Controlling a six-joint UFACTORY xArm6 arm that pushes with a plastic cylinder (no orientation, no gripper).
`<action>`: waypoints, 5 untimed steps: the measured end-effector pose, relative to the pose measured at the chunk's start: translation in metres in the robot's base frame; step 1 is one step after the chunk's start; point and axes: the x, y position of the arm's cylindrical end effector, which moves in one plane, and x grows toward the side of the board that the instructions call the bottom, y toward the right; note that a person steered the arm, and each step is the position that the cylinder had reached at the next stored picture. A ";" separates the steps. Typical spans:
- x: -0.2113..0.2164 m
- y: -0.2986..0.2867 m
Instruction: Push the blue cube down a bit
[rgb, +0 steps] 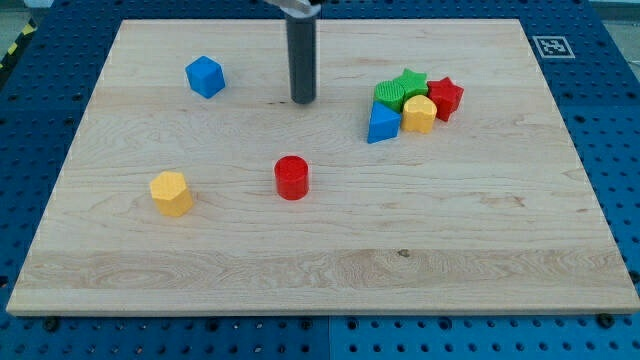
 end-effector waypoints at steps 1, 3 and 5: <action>-0.047 -0.033; -0.053 -0.121; -0.029 -0.121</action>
